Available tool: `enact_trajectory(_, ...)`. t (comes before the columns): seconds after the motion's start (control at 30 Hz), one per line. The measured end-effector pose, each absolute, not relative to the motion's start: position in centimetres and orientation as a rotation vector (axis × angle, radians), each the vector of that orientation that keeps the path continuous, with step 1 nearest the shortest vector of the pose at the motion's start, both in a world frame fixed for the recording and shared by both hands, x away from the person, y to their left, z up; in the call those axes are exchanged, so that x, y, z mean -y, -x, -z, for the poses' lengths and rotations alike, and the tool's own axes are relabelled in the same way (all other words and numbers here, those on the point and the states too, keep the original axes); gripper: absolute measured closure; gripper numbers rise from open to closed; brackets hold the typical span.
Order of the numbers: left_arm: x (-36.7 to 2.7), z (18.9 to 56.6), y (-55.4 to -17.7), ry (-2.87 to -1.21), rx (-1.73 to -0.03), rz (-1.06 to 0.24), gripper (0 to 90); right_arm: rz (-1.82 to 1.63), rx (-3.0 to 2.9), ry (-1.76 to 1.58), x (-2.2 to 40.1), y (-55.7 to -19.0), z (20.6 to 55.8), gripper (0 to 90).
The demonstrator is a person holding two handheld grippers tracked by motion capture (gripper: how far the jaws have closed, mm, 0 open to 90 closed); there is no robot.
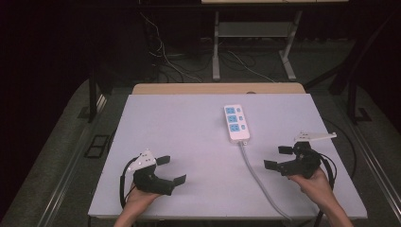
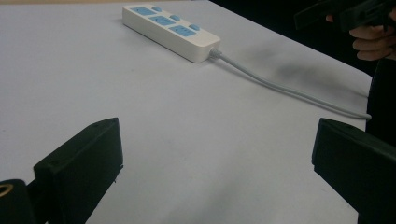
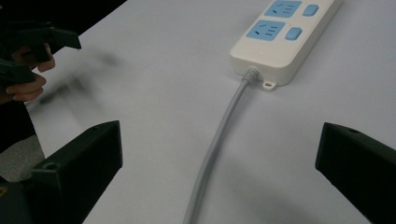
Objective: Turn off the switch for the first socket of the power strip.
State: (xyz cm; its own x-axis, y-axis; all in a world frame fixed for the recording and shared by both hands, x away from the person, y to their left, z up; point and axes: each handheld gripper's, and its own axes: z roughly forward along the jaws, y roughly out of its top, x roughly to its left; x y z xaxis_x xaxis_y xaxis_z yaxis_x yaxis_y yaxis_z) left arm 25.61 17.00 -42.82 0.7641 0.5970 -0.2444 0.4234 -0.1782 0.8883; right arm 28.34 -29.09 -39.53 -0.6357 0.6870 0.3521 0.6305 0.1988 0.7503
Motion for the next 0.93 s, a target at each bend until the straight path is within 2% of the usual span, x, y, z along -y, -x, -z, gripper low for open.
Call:
enact_trajectory(0.57, -17.0, 42.9, -25.6, -1.805, -0.793, -0.173, 0.3, -1.455, -2.336, -1.27, 29.5, -25.1, 41.8, 0.5)
enact_trajectory(0.93, -17.0, 43.0, -25.7, -1.816, -0.801, -0.162, 0.1, -1.449, -2.315, -1.256, 29.7, -24.2, 42.8, 0.5)
